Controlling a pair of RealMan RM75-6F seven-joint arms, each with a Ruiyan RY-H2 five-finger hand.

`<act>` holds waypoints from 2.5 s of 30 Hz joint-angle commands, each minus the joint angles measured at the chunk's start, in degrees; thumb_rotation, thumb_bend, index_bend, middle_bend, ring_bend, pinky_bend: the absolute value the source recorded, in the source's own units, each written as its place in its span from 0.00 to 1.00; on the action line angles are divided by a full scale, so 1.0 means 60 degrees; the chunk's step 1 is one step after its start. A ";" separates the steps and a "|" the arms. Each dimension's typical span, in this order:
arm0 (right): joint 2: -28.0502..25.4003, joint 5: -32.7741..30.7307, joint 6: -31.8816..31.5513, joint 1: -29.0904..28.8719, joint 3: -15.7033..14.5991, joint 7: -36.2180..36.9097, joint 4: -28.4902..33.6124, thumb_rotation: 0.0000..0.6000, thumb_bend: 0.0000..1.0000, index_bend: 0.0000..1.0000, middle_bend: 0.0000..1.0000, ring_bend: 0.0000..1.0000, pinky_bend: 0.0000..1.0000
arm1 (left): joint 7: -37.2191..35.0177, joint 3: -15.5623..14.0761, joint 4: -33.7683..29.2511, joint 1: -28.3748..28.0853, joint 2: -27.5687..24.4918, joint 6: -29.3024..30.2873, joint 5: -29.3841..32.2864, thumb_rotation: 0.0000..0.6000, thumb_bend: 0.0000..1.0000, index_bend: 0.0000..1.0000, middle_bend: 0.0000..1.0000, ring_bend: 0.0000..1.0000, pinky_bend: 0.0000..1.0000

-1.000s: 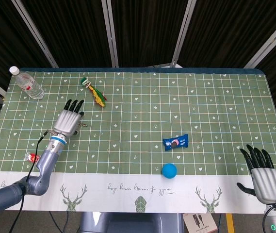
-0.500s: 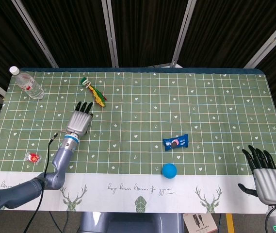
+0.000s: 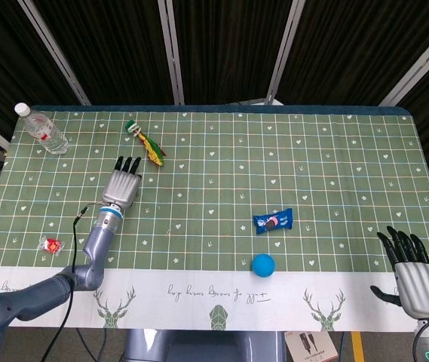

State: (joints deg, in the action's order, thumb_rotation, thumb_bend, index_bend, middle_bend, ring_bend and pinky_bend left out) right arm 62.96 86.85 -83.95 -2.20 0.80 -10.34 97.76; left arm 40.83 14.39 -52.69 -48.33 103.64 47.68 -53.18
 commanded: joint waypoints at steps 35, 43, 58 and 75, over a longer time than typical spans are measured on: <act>-0.0024 -0.0051 0.0049 0.0004 -0.0008 0.0005 0.0089 1.00 0.03 0.09 0.00 0.00 0.03 | -0.0074 -0.0216 0.0586 -0.0104 0.0341 -0.0116 0.0322 1.00 0.34 0.51 0.00 0.00 0.00; -0.0030 -0.0081 0.0076 0.0002 -0.0009 0.0025 0.0108 1.00 0.02 0.09 0.00 0.00 0.03 | -0.0105 -0.0234 0.0580 -0.0123 0.0390 -0.0132 0.0338 1.00 0.35 0.51 0.00 0.00 0.00; -0.0051 -0.0068 0.0095 -0.0003 -0.0021 0.0043 0.0138 1.00 0.03 0.09 0.00 0.00 0.03 | -0.0073 -0.0250 0.0603 -0.0134 0.0390 -0.0142 0.0441 1.00 0.35 0.47 0.00 0.00 0.00; -0.0052 -0.0055 0.0079 0.0002 -0.0021 0.0060 0.0143 1.00 0.03 0.09 0.00 0.00 0.03 | -0.0202 -0.0215 0.0075 -0.0149 0.0199 -0.0083 0.0446 1.00 0.44 0.58 0.00 0.00 0.00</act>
State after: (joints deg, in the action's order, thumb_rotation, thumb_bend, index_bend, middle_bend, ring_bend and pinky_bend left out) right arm 62.65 86.53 -83.47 -2.20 0.67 -9.99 98.62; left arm 39.84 12.98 -51.77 -49.24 105.11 46.97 -50.41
